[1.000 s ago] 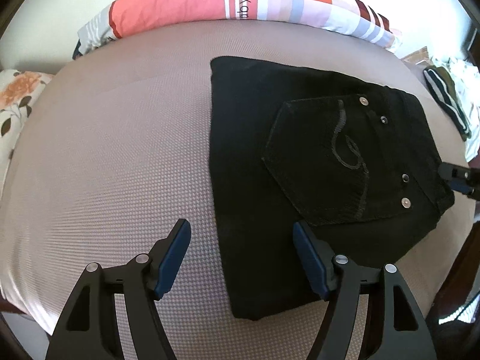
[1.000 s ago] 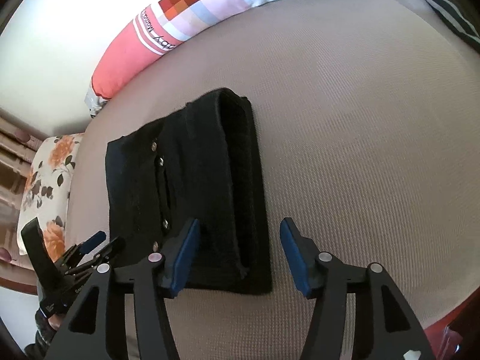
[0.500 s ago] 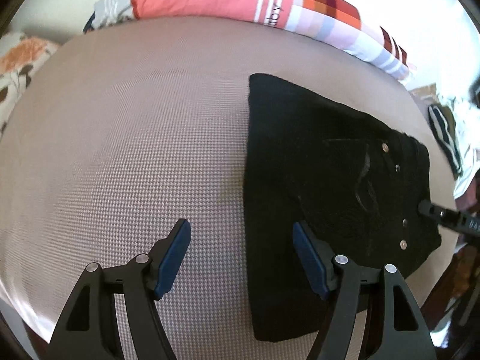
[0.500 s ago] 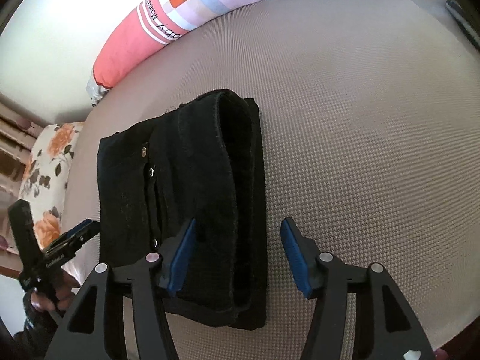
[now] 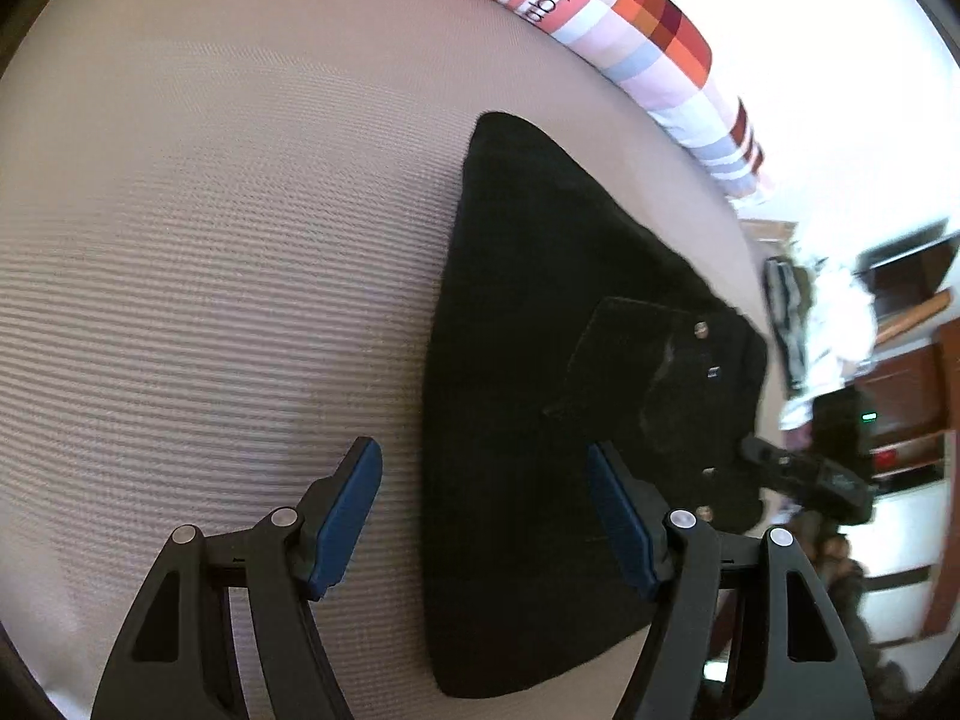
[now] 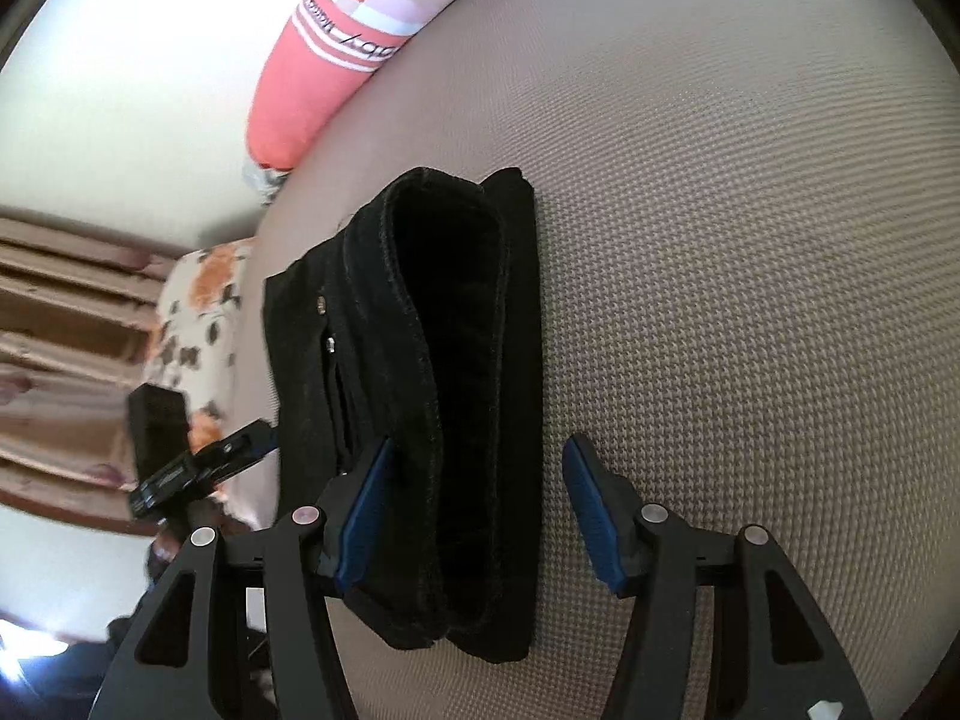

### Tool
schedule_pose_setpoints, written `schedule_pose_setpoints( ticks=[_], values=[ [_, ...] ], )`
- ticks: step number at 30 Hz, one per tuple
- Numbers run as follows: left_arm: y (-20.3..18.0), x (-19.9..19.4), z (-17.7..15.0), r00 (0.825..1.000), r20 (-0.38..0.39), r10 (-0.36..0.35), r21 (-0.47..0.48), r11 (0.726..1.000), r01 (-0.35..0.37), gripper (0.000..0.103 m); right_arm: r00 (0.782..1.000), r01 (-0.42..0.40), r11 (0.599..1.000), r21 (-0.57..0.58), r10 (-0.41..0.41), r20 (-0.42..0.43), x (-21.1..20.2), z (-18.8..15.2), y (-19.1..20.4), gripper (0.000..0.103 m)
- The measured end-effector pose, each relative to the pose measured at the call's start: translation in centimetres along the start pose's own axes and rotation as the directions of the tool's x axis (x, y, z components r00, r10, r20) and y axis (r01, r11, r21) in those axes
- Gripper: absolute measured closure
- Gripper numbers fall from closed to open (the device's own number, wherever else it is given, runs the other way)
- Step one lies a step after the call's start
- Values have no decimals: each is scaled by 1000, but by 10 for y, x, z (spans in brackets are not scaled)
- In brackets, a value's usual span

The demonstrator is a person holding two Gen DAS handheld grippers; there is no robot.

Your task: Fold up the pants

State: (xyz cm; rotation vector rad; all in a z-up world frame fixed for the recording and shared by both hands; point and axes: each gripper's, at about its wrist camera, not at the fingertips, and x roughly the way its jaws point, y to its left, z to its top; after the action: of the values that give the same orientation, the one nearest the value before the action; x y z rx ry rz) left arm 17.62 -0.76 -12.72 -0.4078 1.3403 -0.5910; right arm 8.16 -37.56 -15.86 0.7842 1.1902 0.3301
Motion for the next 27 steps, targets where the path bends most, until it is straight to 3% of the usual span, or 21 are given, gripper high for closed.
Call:
schedule_pose_setpoints(
  ticks=[5,9,16,17,21,27],
  values=[
    [0,7,11,998,-23,-60,-6,998,60,32,994,-104,994,15,104,-32,2,7,-11,50],
    [-3,13,16,994,-47,-96,27,995,97,32,986,-157,988,12,157,-62,10,14,-14,58],
    [1,12,15,989,-28,-149,32,988,149,32,978,-198,980,-8,197,-66,23,23,-7,67],
    [-2,13,16,990,-21,-141,38,989,142,34,979,-196,980,-10,195,-65,25,24,-5,67],
    [-10,14,10,999,29,-32,77,997,30,58,984,-174,985,-2,174,-26,21,19,-4,68],
    [-23,10,-1,994,86,67,97,992,-75,74,997,-65,998,-2,65,48,14,8,10,70]
  ],
)
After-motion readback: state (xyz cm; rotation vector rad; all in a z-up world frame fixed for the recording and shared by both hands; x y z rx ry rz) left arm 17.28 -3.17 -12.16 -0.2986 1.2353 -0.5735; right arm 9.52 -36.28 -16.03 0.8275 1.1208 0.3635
